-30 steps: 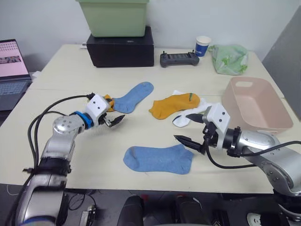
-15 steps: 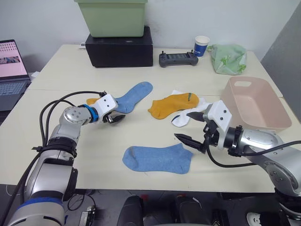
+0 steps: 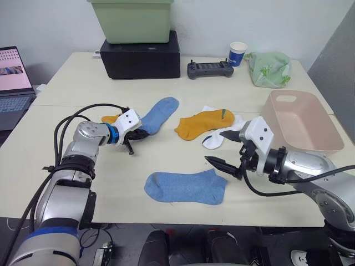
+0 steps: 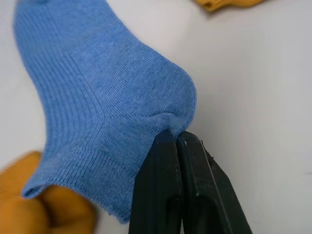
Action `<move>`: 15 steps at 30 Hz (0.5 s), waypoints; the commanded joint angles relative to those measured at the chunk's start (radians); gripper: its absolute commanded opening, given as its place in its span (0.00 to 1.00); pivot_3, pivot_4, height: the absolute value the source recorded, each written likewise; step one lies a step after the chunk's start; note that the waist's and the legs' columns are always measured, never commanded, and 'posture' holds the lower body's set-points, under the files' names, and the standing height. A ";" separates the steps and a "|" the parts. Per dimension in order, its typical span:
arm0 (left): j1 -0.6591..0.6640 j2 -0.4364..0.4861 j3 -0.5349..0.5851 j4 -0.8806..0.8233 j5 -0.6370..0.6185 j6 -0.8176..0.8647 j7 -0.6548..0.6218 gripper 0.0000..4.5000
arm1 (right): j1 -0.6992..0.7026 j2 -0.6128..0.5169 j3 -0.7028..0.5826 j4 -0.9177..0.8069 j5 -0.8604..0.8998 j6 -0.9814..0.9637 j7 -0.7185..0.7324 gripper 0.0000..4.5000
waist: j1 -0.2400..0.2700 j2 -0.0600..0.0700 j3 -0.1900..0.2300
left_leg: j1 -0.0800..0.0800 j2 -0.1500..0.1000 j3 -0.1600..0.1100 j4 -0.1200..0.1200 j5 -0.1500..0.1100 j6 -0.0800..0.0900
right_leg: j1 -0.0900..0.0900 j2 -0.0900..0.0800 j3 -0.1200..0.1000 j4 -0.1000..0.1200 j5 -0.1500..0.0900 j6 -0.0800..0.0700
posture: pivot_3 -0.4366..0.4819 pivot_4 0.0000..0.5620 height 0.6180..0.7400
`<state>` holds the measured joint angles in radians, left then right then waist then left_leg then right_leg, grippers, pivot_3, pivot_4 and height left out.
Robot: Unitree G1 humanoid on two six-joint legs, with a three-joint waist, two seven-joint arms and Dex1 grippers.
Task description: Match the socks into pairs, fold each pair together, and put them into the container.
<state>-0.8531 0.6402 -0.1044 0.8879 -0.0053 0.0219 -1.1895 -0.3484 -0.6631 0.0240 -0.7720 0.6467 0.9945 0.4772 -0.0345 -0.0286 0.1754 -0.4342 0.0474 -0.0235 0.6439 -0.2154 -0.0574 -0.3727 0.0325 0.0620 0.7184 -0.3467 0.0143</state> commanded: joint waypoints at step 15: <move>0.188 -0.087 0.077 -0.914 -0.519 1.059 0.046 0.01 | 0.029 -0.061 -0.028 -0.032 -0.012 -0.014 0.008 1.00 | 0.003 0.000 0.000 | 0.001 0.001 -0.003 0.001 0.000 0.000 | 0.002 -0.002 0.001 0.000 0.000 0.000 | 0.48 0.27 0.96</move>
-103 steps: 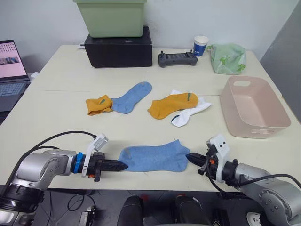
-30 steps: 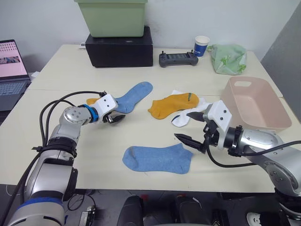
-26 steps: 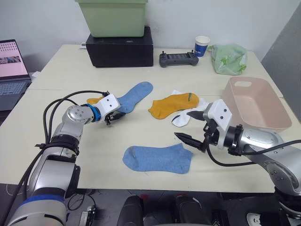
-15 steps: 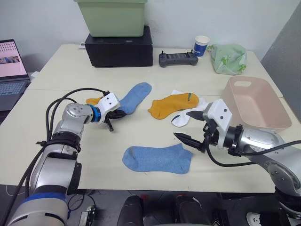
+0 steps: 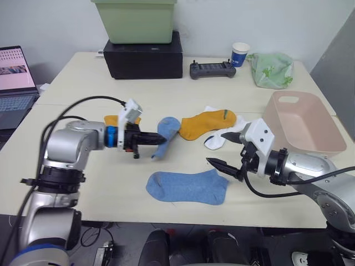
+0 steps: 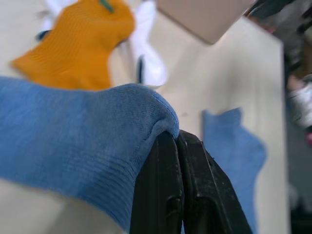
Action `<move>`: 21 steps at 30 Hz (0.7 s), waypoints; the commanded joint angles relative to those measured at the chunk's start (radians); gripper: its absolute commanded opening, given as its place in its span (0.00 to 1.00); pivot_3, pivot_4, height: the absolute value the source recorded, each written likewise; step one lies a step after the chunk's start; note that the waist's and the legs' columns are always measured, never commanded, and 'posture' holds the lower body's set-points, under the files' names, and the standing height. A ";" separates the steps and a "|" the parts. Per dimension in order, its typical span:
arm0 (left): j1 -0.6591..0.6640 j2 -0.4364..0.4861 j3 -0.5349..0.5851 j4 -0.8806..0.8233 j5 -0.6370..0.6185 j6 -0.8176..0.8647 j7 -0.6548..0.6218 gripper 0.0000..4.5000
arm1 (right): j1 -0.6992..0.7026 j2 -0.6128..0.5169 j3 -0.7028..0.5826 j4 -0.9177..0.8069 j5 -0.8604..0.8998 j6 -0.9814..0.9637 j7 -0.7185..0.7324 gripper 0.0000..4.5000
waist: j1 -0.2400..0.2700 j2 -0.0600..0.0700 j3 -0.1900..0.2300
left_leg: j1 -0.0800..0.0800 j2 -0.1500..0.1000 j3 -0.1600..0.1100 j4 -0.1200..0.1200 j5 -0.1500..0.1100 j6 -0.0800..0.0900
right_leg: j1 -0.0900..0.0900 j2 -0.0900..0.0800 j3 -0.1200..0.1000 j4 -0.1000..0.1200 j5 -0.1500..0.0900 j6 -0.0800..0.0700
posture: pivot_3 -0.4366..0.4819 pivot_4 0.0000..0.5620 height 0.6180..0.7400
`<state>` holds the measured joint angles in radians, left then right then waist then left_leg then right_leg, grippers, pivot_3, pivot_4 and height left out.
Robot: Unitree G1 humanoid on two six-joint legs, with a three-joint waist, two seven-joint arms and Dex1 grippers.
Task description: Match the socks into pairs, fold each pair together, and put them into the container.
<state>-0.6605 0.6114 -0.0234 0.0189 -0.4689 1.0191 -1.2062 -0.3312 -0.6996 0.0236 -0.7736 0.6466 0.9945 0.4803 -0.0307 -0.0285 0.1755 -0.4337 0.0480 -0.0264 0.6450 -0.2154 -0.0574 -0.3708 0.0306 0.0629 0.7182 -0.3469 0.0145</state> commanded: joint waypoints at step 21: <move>-0.132 -0.318 -0.059 0.097 -0.012 -0.134 0.250 0.69 | 0.134 -0.112 -0.055 -0.050 -0.102 -0.048 0.001 1.00 | -0.005 0.000 0.000 | 0.000 -0.003 0.002 0.000 0.000 0.000 | 0.000 0.003 0.002 0.000 0.000 0.000 | 0.48 0.27 0.96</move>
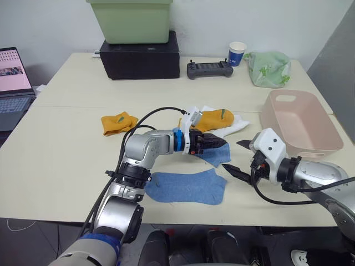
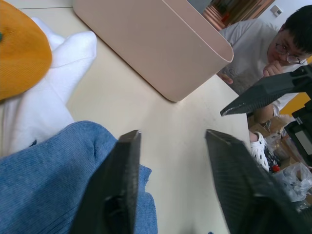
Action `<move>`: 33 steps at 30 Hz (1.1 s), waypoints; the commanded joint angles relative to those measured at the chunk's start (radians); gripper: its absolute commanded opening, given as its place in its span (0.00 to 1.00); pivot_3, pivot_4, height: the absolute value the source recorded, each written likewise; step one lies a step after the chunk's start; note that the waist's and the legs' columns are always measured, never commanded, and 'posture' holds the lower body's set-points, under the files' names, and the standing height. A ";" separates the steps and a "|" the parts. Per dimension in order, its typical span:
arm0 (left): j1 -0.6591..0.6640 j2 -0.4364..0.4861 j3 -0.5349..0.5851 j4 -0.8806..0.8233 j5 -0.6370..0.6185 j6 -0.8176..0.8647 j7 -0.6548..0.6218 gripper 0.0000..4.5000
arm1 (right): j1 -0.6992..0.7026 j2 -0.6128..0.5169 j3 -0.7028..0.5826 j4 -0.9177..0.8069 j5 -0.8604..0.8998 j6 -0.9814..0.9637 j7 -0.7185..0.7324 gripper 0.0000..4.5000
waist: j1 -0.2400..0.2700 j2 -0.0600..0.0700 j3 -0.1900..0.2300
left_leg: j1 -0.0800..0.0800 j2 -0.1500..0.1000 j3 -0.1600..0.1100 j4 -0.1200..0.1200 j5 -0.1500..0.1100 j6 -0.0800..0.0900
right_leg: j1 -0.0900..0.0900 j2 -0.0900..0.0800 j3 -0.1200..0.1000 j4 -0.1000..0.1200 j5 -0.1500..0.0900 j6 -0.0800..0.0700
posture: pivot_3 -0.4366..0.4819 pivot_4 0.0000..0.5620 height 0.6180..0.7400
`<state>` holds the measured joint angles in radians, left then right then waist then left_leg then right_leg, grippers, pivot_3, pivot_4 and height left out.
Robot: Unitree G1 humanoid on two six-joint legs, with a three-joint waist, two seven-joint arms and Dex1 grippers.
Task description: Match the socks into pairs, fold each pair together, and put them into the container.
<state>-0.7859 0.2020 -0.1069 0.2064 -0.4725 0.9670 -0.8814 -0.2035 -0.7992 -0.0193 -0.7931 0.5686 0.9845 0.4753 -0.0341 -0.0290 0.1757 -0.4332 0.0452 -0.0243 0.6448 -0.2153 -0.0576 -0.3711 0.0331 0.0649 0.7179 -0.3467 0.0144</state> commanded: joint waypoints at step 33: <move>-0.173 0.310 -0.218 0.892 0.736 -1.764 -0.129 0.30 | -0.026 0.170 0.208 0.195 -0.262 -0.177 -0.023 1.00 | 0.000 0.000 0.000 | -0.001 -0.001 0.003 0.000 0.000 0.000 | -0.001 0.001 -0.002 0.000 0.000 0.000 | 0.48 0.27 0.96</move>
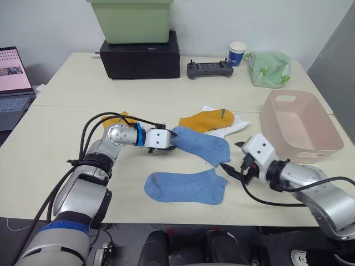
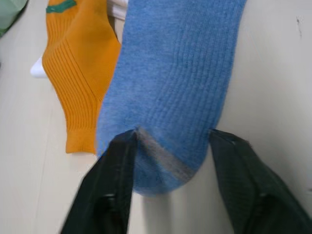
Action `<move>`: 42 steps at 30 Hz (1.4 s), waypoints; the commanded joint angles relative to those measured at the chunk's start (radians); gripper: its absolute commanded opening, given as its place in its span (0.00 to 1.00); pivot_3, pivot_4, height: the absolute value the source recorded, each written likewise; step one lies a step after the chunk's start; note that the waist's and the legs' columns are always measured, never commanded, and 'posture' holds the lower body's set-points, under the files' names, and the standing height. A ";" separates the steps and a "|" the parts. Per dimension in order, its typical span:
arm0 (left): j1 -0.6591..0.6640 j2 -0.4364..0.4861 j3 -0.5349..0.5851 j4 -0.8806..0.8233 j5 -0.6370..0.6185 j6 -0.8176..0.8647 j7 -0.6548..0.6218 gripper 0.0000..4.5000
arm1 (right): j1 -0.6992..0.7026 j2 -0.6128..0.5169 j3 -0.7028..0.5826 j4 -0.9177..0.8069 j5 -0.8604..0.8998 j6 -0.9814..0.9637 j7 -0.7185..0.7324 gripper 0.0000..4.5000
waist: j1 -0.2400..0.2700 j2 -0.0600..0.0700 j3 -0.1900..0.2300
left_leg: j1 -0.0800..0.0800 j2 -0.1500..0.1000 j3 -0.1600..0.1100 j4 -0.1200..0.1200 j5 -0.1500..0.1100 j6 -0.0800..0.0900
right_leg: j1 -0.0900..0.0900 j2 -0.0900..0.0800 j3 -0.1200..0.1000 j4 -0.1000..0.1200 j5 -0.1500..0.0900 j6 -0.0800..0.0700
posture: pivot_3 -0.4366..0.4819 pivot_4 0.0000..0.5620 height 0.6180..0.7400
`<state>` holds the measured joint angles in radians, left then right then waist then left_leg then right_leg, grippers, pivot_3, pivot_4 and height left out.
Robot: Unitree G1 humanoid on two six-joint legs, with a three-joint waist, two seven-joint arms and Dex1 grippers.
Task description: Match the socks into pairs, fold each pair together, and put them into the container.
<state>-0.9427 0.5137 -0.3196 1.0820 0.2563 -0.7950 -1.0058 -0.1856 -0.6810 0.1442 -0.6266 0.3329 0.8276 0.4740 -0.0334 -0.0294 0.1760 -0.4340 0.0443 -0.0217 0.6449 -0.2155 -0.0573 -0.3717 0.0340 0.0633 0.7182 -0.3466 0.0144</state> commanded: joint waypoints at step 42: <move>0.148 0.428 -0.194 -0.893 -0.660 1.298 -0.609 0.00 | -0.272 0.044 -0.177 -0.011 0.419 0.625 0.152 0.01 | 0.000 0.002 0.001 | 0.001 0.002 -0.004 0.000 0.000 0.000 | 0.001 -0.001 -0.002 0.001 0.000 0.000 | 0.48 0.27 0.96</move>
<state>-0.7565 0.9557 -0.4976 0.1536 -0.4146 0.4975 -1.6074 -0.4274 -0.6262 -0.0322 -0.6527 0.7387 1.4483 0.6295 -0.0335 -0.0270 0.1772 -0.4330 0.0455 -0.0250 0.6452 -0.2154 -0.0570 -0.3712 0.0329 0.0617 0.7197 -0.3470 0.0141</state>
